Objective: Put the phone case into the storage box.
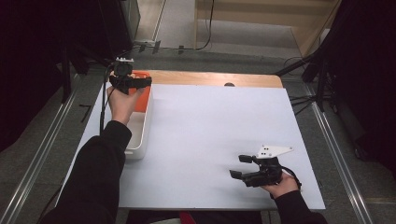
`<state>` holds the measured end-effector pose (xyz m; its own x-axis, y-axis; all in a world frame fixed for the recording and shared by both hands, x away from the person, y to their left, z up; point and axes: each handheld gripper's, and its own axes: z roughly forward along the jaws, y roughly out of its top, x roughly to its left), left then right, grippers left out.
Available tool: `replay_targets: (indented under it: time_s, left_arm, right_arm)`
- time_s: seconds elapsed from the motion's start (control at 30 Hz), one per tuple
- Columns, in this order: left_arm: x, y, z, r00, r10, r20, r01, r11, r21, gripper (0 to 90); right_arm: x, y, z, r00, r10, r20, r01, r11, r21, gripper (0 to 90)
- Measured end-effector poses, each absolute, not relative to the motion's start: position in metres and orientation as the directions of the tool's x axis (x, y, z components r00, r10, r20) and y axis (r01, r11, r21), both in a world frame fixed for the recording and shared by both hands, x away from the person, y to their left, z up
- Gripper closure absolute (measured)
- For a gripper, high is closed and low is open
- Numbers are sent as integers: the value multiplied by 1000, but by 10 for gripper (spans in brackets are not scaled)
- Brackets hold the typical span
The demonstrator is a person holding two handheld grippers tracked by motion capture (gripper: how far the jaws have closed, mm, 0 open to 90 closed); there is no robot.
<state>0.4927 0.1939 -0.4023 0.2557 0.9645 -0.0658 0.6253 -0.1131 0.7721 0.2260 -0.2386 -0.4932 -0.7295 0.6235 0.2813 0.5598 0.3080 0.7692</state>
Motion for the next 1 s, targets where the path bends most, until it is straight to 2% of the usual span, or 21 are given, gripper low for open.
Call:
replay_targets:
  time_s: [0.47,0.73,1.0]
  left_arm:
    - [485,199,-389,342,927,-157,647,-111,755,47]
    - [477,202,-381,432,876,-214,652,-140,745,47]
    - [470,203,-376,489,842,-229,646,-173,744,48]
  right_arm:
    - [225,-239,-494,-727,627,280,563,311,766,241]
    - [224,-240,-494,-725,628,282,566,312,763,241]
    - [225,-240,-494,-725,628,285,567,308,764,242]
